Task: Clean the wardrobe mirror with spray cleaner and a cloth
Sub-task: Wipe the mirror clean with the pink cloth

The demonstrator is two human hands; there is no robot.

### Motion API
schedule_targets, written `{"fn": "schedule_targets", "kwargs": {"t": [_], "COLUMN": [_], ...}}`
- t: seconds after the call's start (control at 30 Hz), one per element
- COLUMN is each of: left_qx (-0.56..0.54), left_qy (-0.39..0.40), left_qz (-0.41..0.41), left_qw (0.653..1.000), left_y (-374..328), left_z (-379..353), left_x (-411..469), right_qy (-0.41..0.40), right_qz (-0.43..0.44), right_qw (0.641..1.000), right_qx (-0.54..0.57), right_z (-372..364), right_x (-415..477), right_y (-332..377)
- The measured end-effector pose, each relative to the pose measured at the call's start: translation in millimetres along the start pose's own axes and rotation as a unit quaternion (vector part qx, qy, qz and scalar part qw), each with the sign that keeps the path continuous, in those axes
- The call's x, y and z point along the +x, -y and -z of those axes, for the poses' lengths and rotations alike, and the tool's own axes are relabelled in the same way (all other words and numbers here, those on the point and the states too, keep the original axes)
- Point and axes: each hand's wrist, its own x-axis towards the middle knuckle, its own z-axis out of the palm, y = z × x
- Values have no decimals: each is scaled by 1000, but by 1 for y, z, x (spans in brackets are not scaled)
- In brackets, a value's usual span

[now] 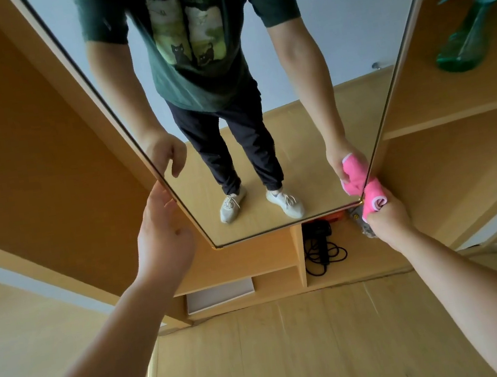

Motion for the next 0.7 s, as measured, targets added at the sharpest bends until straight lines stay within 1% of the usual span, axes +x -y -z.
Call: {"fn": "schedule_targets", "kwargs": {"t": [0.07,0.13,0.23,0.27,0.33,0.37,0.43,0.57,0.63,0.7], "left_qx": [-13,-27,6,15,24,26,34,26,12,-7], "left_qy": [14,23,41,38,13,1,5,88,121,148], "left_qz": [6,3,-7,-9,16,27,18,-47,-80,-100], "left_qw": [1000,999,999,999,1000,999,999,995,989,984], "left_y": [-1,-1,-1,-2,-7,-11,-22,-64,-91,-122], "left_z": [-1,1,3,4,9,11,17,31,41,55], "left_x": [-1,1,1,-2,-10,-15,-27,-42,-42,-39], "right_qy": [-4,-19,-15,-8,10,21,43,80,109,145], "right_qz": [-15,-51,-82,-95,-121,-118,-87,21,80,140], "right_qw": [1000,998,995,993,990,990,993,995,988,973], "right_qx": [18,45,59,66,71,70,69,47,74,115], "right_z": [-3,-5,-3,0,10,16,31,67,85,105], "right_x": [-2,-7,-18,-23,-38,-47,-69,-115,-137,-158], "right_y": [-1,2,7,9,16,20,34,93,137,184]}}
